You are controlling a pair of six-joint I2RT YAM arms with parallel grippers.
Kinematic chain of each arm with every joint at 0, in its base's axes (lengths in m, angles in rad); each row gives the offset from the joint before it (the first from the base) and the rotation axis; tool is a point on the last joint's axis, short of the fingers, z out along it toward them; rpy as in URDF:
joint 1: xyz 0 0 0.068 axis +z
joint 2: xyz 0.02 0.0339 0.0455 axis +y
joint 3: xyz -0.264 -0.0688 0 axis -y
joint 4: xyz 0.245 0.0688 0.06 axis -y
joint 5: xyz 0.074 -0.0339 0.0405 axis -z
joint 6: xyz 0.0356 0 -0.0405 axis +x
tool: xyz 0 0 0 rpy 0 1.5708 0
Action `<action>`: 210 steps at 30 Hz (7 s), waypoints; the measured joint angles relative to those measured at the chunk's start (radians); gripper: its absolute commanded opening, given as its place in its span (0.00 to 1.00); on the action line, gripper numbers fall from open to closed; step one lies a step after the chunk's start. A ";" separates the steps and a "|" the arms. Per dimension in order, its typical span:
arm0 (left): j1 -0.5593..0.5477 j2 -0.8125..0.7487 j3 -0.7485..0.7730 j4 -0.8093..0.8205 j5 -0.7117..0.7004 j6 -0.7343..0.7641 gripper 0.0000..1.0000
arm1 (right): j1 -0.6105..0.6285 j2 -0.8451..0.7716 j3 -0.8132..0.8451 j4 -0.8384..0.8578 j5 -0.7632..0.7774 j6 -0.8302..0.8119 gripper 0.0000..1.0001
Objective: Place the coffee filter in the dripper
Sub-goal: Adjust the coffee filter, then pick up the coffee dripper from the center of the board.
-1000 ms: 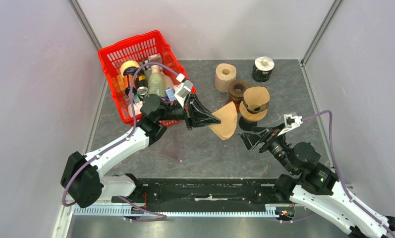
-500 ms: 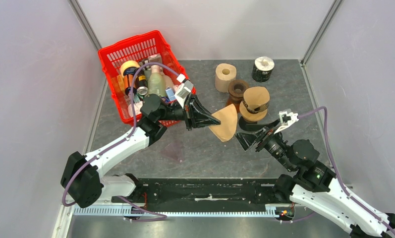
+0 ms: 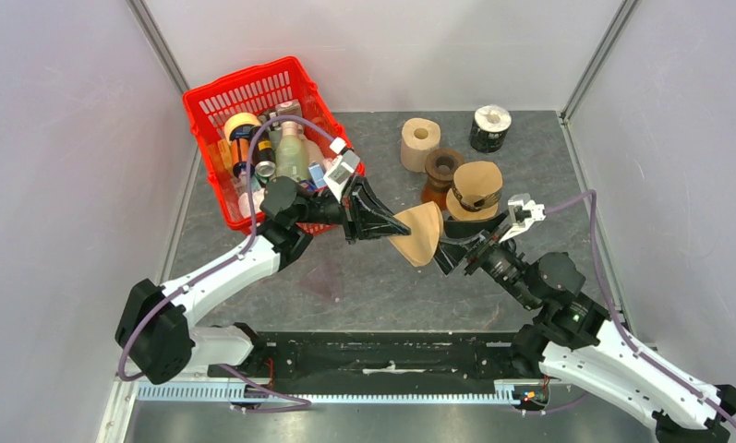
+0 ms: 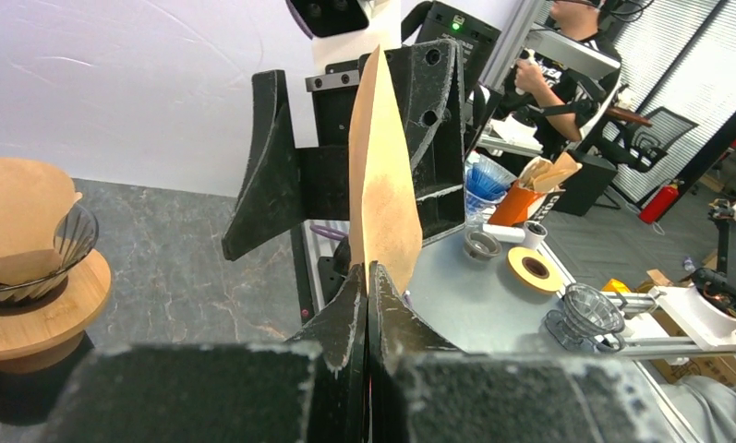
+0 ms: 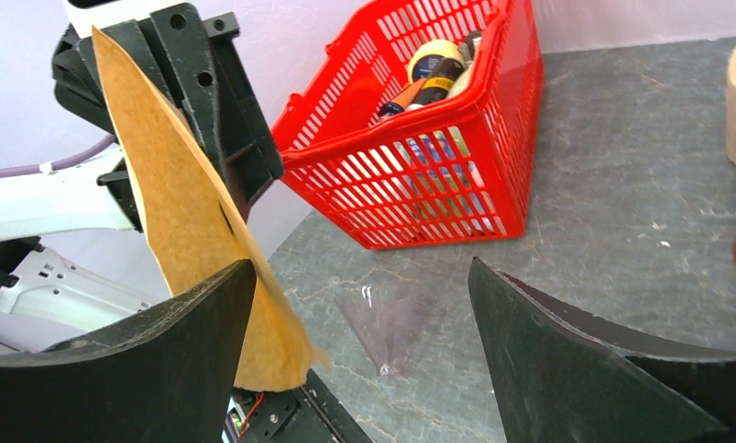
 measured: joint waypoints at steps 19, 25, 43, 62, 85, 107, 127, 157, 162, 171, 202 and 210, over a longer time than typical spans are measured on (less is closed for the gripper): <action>0.005 0.090 -0.002 0.212 0.089 -0.184 0.02 | 0.002 0.120 -0.010 0.226 -0.213 -0.028 0.26; 0.006 0.094 -0.002 0.224 0.087 -0.200 0.02 | 0.006 0.111 0.002 0.206 -0.208 -0.012 0.23; -0.003 0.127 -0.001 0.350 0.125 -0.290 0.02 | 0.002 0.090 0.009 0.138 -0.246 -0.031 0.00; -0.002 0.036 0.071 -0.240 -0.109 0.025 0.86 | -0.003 0.117 0.182 -0.195 -0.055 -0.017 0.00; -0.228 -0.078 0.129 -0.760 -0.973 0.331 0.89 | -0.003 0.578 0.516 -0.632 0.246 0.081 0.00; -0.300 0.010 0.158 -0.784 -1.152 0.415 0.90 | -0.003 0.590 0.516 -0.632 0.267 0.090 0.00; -0.325 -0.006 0.116 -0.787 -1.165 0.459 0.73 | -0.003 0.591 0.521 -0.638 0.257 0.100 0.00; -0.330 0.012 0.091 -0.703 -1.469 0.447 0.09 | -0.003 0.601 0.521 -0.613 0.271 0.079 0.00; -0.335 0.018 0.091 -0.706 -1.516 0.448 0.09 | -0.003 0.600 0.521 -0.649 0.316 0.113 0.00; -0.342 0.021 0.100 -0.718 -1.503 0.457 0.31 | 0.001 0.601 0.522 -0.685 0.380 0.134 0.00; -0.332 -0.238 0.010 -0.722 -1.433 0.498 0.88 | -0.006 0.683 0.617 -0.681 0.328 0.026 0.00; -0.327 -0.312 -0.037 -0.905 -1.490 0.390 0.89 | -0.006 0.643 0.518 -0.711 0.229 -0.038 0.00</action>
